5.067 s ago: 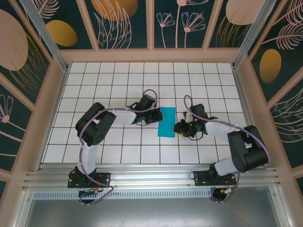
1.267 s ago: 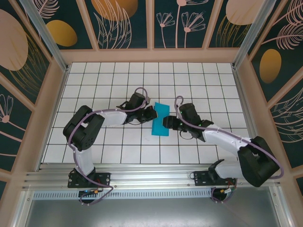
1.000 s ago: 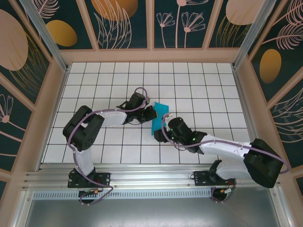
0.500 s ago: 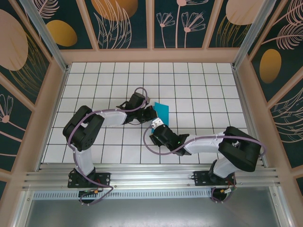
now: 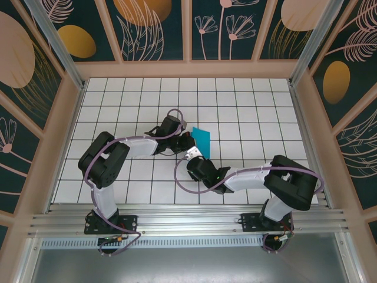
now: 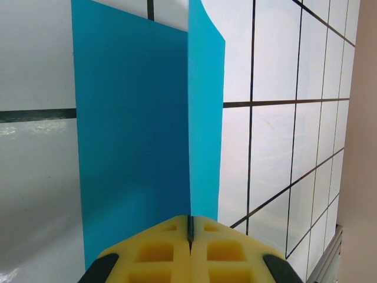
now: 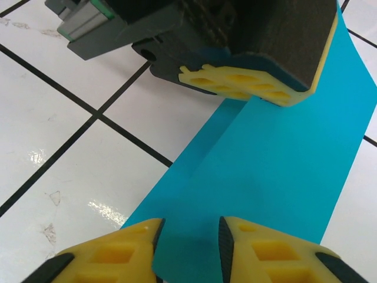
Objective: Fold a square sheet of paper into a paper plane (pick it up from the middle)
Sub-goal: Fold the triangle a second time at the center of the table.
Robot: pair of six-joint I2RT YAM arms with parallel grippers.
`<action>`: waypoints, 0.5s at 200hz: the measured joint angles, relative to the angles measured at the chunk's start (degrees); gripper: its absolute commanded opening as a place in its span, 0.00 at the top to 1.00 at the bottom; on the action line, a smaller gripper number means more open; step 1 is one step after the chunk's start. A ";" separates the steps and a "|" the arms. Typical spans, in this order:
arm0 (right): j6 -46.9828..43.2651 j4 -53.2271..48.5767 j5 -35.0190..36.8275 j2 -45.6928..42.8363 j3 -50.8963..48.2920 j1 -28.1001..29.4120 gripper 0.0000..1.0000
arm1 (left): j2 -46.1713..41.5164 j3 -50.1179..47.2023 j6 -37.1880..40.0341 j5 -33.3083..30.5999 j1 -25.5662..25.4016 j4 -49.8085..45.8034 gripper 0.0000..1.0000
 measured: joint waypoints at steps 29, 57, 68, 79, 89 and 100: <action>-0.15 0.11 0.66 -0.11 0.00 0.09 0.87 | 0.00 0.00 -0.02 -0.02 0.00 -0.33 0.91; 0.02 0.17 0.83 -0.92 0.00 0.09 0.97 | -0.02 0.00 -0.20 -0.55 0.00 -1.09 0.81; 0.17 0.15 0.72 -1.53 0.00 0.07 1.00 | -0.20 0.00 0.04 -1.16 0.00 -1.49 0.73; 0.44 0.11 0.28 -2.32 0.00 -0.22 1.00 | -0.74 0.00 -0.33 -2.45 0.00 -2.36 0.60; 1.42 -0.13 -1.29 -3.28 0.00 -0.90 1.00 | -1.92 0.00 -0.20 -4.07 0.00 -3.45 0.59; 2.62 -0.57 -3.32 -4.33 0.00 -2.25 1.00 | -3.54 -0.04 -0.20 -6.21 0.00 -4.57 0.54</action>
